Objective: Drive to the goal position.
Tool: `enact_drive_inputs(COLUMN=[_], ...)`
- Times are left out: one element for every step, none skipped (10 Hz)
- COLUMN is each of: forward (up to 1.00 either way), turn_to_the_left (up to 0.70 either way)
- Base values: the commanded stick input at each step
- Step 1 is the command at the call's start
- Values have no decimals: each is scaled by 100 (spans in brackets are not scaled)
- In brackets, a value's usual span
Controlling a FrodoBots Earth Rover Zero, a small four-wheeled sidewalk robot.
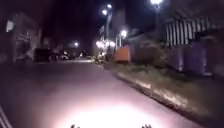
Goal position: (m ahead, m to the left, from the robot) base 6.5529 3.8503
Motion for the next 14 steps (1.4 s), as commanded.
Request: enact_drive_inputs(forward=[70,70,70,70,70,70,70,70,70,70,70,70,70,70], turn_to_the_left=[0,6,14,23,31,35,35,34,24,14,4,0,0,0])
